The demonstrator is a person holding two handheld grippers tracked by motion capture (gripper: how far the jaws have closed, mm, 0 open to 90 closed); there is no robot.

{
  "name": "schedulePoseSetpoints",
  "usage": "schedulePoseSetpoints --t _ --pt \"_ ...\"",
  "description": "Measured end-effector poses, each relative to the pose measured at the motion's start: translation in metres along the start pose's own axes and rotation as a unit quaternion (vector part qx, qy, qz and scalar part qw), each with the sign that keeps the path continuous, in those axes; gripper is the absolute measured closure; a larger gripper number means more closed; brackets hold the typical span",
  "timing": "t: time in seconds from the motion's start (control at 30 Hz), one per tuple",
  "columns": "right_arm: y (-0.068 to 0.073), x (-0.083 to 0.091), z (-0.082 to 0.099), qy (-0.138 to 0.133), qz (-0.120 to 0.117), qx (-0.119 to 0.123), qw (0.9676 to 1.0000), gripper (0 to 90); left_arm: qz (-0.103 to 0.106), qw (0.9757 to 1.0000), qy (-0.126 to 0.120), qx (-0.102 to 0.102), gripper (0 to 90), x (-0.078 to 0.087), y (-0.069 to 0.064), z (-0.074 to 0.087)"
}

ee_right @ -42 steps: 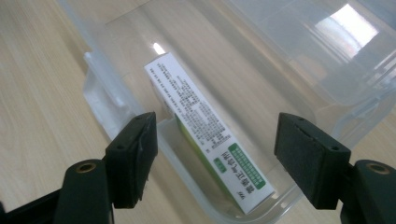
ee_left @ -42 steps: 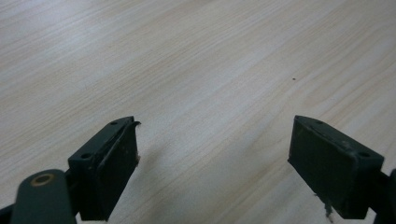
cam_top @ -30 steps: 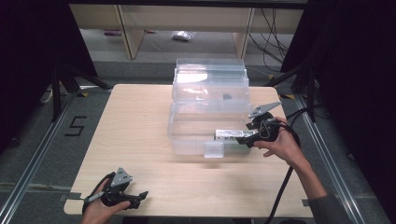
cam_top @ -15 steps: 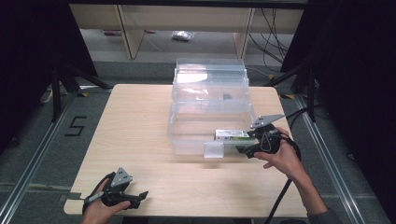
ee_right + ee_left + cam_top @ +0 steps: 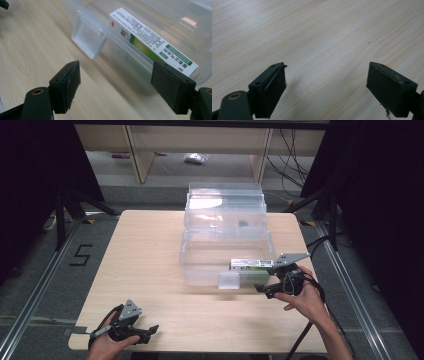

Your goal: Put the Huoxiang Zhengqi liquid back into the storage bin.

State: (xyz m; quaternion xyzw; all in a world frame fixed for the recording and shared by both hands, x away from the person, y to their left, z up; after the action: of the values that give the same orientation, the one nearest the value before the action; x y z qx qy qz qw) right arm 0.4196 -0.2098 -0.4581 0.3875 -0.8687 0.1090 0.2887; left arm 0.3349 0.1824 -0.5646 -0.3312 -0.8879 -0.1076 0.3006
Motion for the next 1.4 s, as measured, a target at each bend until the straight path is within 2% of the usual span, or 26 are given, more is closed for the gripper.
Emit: schedulePoseSetpoints --t 0.17,0.2,0.23,0.27,0.37,0.53,0.57,0.6,0.63,0.77,0.8,0.83,0.87,0.93,0.97,1.0,1.03,1.07,1.1,1.13,1.17,1.2,1.23,1.27,1.3,1.4 --pt "-0.001 0.0 0.005 -0.005 0.002 0.007 1.0 24.6 0.0 1.0 0.0 0.0 15.1 0.0 0.0 0.0" --pt "0.004 -0.002 0.005 -0.015 0.007 -0.015 0.9998 24.5 0.0 1.0 0.0 0.0 15.1 0.0 0.0 0.0" --pt "0.001 -0.001 0.006 -0.011 -0.002 0.009 0.9999 24.5 0.0 1.0 0.0 0.0 15.1 0.0 0.0 0.0" --pt "0.004 -0.001 0.008 -0.01 0.007 -0.016 0.9998 24.5 0.0 1.0 0.0 0.0 15.1 0.0 0.0 0.0" --pt "0.004 -0.001 0.011 -0.008 0.001 -0.001 1.0 24.1 0.0 1.0 0.0 0.0 15.1 0.0 0.0 0.0" --pt "0.006 -0.001 0.015 -0.004 0.002 -0.007 1.0 23.4 0.0 1.0 0.0 0.0 15.1 0.0 0.0 0.0" --pt "0.006 -0.003 0.015 -0.017 0.003 0.002 0.9999 23.4 0.0 1.0 0.0 0.0 15.1 0.0 0.0 0.0" --pt "0.009 -0.002 0.016 -0.009 0.002 -0.013 0.9999 23.4 0.0 1.0 0.0 0.0 15.1 0.0 0.0 0.0" --pt "0.008 -0.002 0.016 -0.009 -0.004 -0.003 0.9999 23.2 0.0 1.0 0.0 0.0 15.1 0.0 0.0 0.0" --pt "0.01 -0.001 0.019 -0.006 -0.002 -0.005 1.0 22.6 0.0 1.0 -0.001 0.0 15.1 0.0 0.0 0.0" --pt "0.008 -0.002 0.019 -0.016 0.004 0.0 0.9999 22.4 -0.001 1.0 -0.001 0.0 15.1 0.0 0.0 0.0" --pt "0.011 -0.001 0.021 -0.006 0.003 -0.012 0.9999 22.1 0.0 1.0 -0.001 0.0 15.1 0.0 0.0 0.0" --pt "0.009 -0.002 0.02 -0.018 0.002 0.005 0.9998 21.9 0.0 1.0 -0.001 -0.001 15.1 0.0 0.0 0.0" --pt "0.014 0.0 0.025 -0.006 0.007 -0.022 0.9997 21.7 0.0 1.0 -0.001 0.0 15.1 0.0 0.0 0.0" --pt "0.012 -0.002 0.024 -0.017 -0.001 0.0 0.9999 21.7 0.0 1.0 -0.001 0.0 15.2 0.0 0.0 0.0" --pt "0.012 -0.001 0.027 -0.007 0.0 0.006 1.0 21.5 0.0 1.0 0.001 -0.002 15.1 0.0 0.0 0.0" --pt "0.013 -0.003 0.027 -0.019 0.007 -0.003 0.9998 21.5 0.0 1.0 0.001 -0.002 15.1 0.0 0.0 0.0" --pt "0.015 0.001 0.029 -0.002 0.002 -0.01 0.9999 21.5 0.001 1.0 0.001 -0.002 15.1 0.0 0.0 0.0" --pt "0.015 -0.002 0.028 -0.02 0.006 -0.005 0.9998 21.4 0.0 1.0 0.001 -0.003 15.1 0.0 0.0 0.0" --pt "0.016 0.0 0.031 -0.006 0.003 -0.009 0.9999 21.2 0.0 1.0 0.001 -0.002 15.1 0.0 0.0 0.0" --pt "0.014 -0.003 0.031 -0.016 0.003 0.009 0.9998 21.2 0.0 1.0 0.001 -0.002 15.1 0.0 0.0 0.0" --pt "0.018 0.001 0.033 0.0 0.005 -0.018 0.9998 21.2 0.0 1.0 0.001 -0.002 15.1 0.0 0.0 0.0" --pt "0.016 -0.002 0.033 -0.016 0.007 0.001 0.9998 21.0 0.0 1.0 0.001 -0.003 15.1 0.0 0.0 0.0" --pt "0.017 0.0 0.035 -0.003 0.005 -0.005 1.0 20.8 0.0 1.0 0.001 -0.003 15.1 0.0 0.0 0.0" --pt "0.017 -0.002 0.036 -0.012 0.004 0.001 0.9999 20.8 0.0 1.0 0.001 -0.003 15.1 0.0 0.0 0.0" --pt "0.02 -0.001 0.04 0.001 0.003 -0.004 1.0 20.5 0.0 1.0 0.001 -0.003 15.1 0.0 0.0 0.0"
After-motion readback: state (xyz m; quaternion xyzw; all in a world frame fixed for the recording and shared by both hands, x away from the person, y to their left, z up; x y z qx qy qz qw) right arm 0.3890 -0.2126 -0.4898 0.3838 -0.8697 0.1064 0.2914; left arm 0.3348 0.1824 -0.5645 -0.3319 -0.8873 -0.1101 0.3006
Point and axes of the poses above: each handheld gripper's, and its own axes: x roughly backward along the jaws, z roughly out of its underside, y roughly to its left, the point moved 8 cm from there along -x, roughly forward along the jaws, and after that the axes turned 11 degrees about -y, right-handed, at the moved point
